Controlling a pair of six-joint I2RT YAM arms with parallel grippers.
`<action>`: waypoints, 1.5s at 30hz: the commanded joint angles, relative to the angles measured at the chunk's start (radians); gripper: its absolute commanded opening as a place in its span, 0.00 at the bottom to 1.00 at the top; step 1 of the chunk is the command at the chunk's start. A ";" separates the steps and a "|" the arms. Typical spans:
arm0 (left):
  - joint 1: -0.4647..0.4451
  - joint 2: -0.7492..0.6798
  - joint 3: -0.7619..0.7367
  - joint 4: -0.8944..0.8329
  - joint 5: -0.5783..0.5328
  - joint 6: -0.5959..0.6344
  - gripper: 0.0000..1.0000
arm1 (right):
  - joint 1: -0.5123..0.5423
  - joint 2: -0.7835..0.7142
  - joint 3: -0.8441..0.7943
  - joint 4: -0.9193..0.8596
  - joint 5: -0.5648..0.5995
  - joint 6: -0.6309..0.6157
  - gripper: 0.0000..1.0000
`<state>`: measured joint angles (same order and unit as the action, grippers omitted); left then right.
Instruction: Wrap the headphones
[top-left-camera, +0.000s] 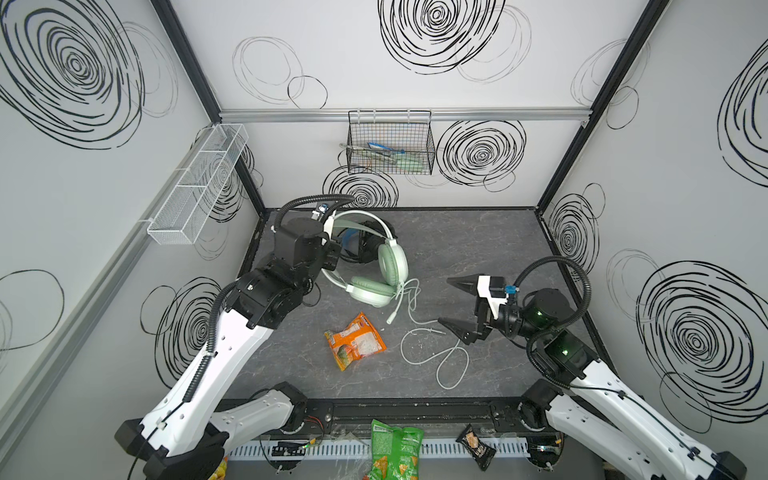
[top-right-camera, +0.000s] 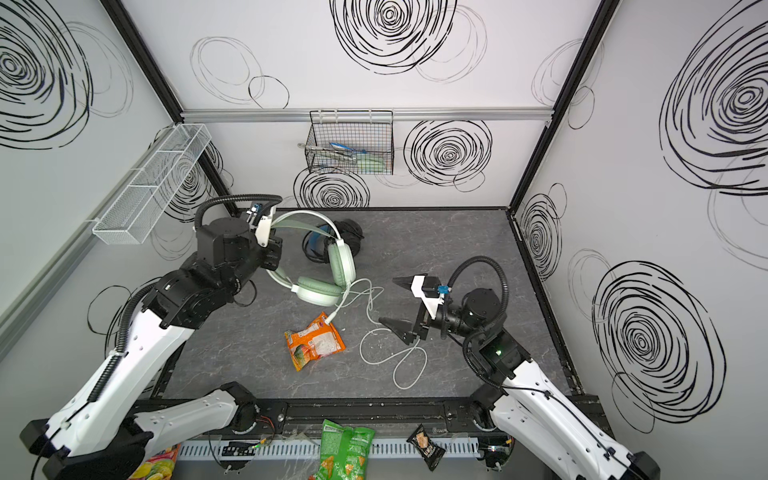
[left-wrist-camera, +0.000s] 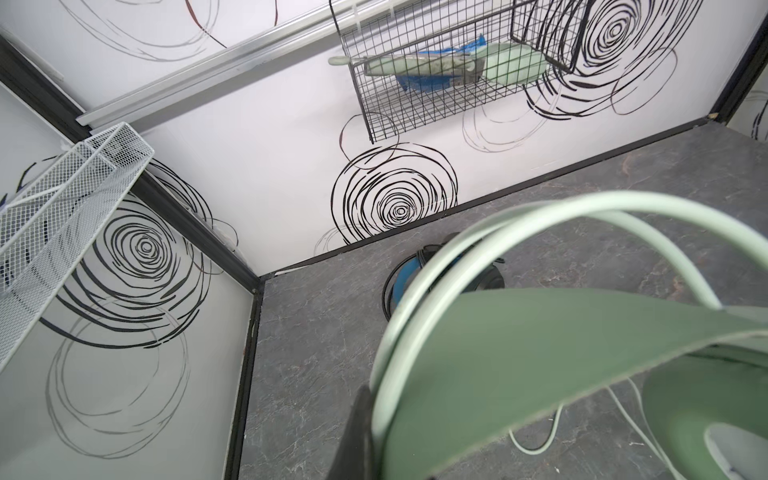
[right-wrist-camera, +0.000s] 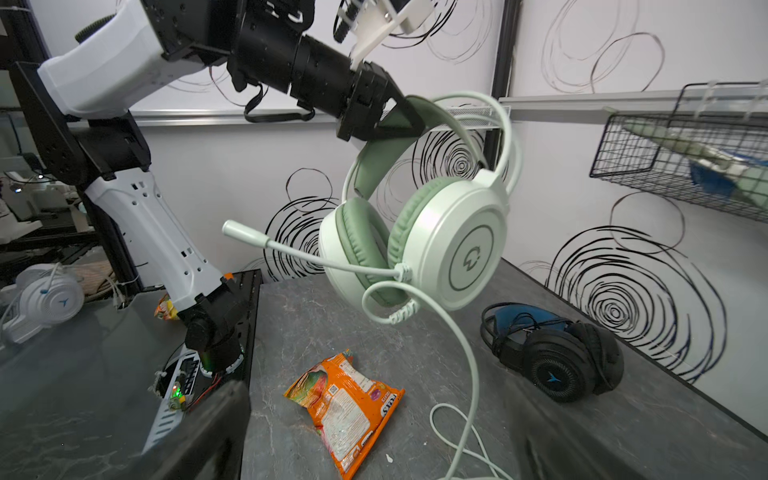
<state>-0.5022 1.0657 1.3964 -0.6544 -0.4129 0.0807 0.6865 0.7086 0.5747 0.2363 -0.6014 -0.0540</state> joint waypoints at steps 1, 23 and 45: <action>0.019 -0.032 0.034 0.098 0.101 -0.044 0.00 | 0.058 0.059 0.018 0.040 0.127 -0.076 0.99; 0.145 -0.039 0.081 0.141 0.346 -0.161 0.00 | 0.067 0.444 0.028 0.325 0.173 0.024 0.75; 0.244 -0.046 -0.004 0.215 0.373 -0.204 0.00 | 0.071 0.163 0.102 0.086 0.474 -0.181 0.00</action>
<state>-0.2718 1.0389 1.4078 -0.5705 -0.0486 -0.0750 0.7479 0.9028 0.6067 0.3897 -0.2123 -0.1497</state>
